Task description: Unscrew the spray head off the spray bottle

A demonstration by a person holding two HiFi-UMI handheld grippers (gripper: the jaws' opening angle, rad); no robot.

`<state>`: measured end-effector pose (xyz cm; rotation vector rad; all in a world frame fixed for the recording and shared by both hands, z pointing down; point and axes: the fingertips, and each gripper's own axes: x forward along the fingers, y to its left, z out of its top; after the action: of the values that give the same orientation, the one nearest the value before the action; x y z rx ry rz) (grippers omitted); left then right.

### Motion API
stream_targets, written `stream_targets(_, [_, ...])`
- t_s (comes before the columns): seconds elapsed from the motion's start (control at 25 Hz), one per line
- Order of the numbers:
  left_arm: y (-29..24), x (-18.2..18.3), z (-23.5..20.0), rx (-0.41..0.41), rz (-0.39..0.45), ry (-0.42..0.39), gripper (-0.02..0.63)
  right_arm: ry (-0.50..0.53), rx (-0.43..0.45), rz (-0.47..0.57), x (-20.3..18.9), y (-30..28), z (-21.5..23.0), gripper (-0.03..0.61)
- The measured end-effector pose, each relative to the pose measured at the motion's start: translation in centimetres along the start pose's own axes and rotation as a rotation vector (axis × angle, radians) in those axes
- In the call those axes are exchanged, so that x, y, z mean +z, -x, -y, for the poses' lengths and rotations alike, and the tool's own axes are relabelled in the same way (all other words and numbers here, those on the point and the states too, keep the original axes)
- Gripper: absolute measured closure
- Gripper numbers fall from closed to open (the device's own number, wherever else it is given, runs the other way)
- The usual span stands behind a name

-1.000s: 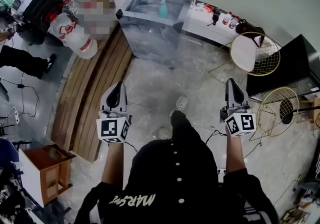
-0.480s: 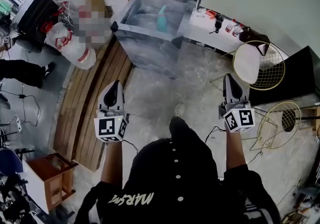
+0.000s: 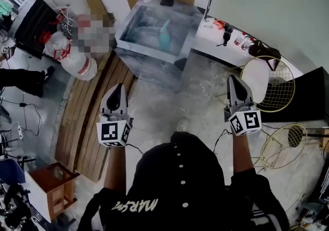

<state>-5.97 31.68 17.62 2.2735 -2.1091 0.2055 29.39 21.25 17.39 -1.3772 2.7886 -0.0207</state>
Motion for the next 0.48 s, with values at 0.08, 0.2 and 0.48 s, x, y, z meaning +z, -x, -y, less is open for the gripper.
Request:
stream_targets(0.08, [-2.1, -0.3, 0.4, -0.002, -0.009, 0.007, 0.588, -0.002, 0.012, -0.008, -0.2, -1.9, 1.3, 0.566])
stream_targets(0.2, [-4.9, -0.7, 1.2, 0.006, -0.017, 0.027, 0.588, -0.008, 0.045, -0.017, -0.8, -4.3, 2.8, 0.566])
stream_targets(0.48, [-8.9, -2.2, 1.2, 0.007, -0.058, 0.039, 0.588, -0.001, 0.116, -0.057, -2.5, -8.7, 4.6, 0.566])
